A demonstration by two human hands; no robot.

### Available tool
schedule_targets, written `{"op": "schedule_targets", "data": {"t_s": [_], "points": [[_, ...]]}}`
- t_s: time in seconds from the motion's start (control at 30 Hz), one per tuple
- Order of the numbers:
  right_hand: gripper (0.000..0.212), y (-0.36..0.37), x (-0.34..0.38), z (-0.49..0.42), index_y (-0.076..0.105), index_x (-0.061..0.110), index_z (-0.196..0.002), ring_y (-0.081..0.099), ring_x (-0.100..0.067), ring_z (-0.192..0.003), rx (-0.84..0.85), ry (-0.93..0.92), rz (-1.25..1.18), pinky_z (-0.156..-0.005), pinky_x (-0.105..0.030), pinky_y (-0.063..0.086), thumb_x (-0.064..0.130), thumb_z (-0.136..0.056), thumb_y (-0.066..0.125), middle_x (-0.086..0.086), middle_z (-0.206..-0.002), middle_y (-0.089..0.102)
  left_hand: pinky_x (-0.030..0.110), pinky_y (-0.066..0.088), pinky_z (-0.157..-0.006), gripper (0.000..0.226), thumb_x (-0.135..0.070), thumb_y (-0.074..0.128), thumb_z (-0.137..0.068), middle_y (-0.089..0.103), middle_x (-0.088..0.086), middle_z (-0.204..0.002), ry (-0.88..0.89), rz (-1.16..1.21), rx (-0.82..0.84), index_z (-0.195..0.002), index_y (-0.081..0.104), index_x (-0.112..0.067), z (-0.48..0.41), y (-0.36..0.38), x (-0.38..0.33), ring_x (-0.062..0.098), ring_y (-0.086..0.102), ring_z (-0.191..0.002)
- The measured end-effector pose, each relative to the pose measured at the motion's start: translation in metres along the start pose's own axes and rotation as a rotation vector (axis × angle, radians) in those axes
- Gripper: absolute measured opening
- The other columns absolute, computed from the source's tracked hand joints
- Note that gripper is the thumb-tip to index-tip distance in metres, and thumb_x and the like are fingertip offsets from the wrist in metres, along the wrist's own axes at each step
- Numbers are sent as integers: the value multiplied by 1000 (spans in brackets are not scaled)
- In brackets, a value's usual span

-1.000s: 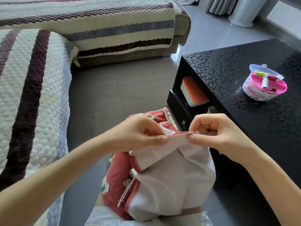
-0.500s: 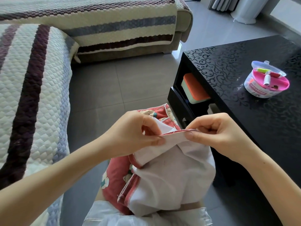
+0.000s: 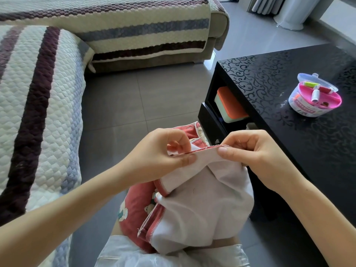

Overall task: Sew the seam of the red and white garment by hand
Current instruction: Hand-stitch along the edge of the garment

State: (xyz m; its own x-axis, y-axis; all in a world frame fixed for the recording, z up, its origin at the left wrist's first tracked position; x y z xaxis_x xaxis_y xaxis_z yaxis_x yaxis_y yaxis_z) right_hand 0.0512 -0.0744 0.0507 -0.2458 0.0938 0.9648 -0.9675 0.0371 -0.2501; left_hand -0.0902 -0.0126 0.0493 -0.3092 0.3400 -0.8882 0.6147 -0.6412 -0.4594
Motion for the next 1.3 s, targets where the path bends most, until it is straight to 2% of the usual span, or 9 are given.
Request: {"op": "schedule_targets", "data": {"t_s": [0.23,0.37,0.5,0.63,0.73,0.9,1.0,1.1,1.3], "points": [[23,2,0,-2,69,8,-69,42,-27,-62,-42,18,-53,-57,-41,27,31,-67,69,-36,-67,48,26,49,-72,18,-16,69,-67,65,-1,-78,-195,332,118,-84,62,-15,-3,20,9,11,59,-73],[30,2,1,-1,70,8,-70,42,-27,-62,-42,4,-38,-56,-40,28,37,-65,67,-38,-68,49,41,52,-77,28,-28,74,-66,70,13,-83,-187,281,114,-89,69,-14,-7,24,1,14,62,-75],[31,3,2,1,71,9,-72,42,-28,-63,-37,-3,-26,-54,-42,28,39,-65,66,-39,-69,49,53,51,-75,36,-48,73,-69,71,11,-82,-103,193,19,-84,74,-16,-10,23,-8,28,65,-75],[20,5,4,2,72,8,-75,42,-27,-64,-11,-1,-11,-53,-39,27,28,-74,68,-38,-71,51,48,54,-74,25,-38,67,-79,71,1,-77,-32,163,-55,-81,74,-14,-12,22,-11,21,66,-73],[19,3,2,4,72,9,-79,42,-25,-63,12,11,8,-50,-30,26,24,-79,61,-38,-72,51,33,49,-66,20,-33,62,-82,66,-1,-71,-1,176,-83,-79,70,-14,-12,21,-13,9,58,-67],[19,-2,-3,6,73,11,-77,42,-26,-63,18,29,13,-52,-31,28,26,-78,61,-30,-66,53,18,41,-63,21,-32,57,-83,58,-14,-67,-10,151,-80,-78,67,-15,-11,25,-13,-2,51,-62],[22,-3,-5,6,72,6,-77,40,-24,-60,24,27,7,-49,-25,29,25,-78,61,-16,-63,52,25,45,-65,20,-35,59,-80,59,-14,-65,-56,166,-54,-74,68,-18,-11,27,-10,4,54,-63],[28,-3,-7,6,71,-1,-81,39,-23,-58,38,28,21,-48,-22,30,25,-79,61,-15,-62,51,45,53,-81,17,-35,67,-73,69,-1,-75,-123,205,-25,-76,73,-20,-11,28,-4,21,66,-78],[26,-3,-5,6,71,2,-83,42,-23,-62,0,1,53,-55,-35,31,26,-80,61,-29,-67,55,46,52,-87,12,-31,67,-72,71,-2,-76,-216,316,12,-75,75,-22,-11,34,2,11,65,-77]]}}
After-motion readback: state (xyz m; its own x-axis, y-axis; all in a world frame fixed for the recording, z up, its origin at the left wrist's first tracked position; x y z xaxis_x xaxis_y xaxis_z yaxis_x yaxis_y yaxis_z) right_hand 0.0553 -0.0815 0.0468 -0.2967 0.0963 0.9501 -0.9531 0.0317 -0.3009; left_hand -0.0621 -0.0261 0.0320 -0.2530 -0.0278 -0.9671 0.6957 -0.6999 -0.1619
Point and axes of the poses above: each hand's wrist, its own z-axis away from the middle knuckle, its own y-axis out of the palm, x = y × z, the point moved 9 cm from there along -z, towards the middle knuckle
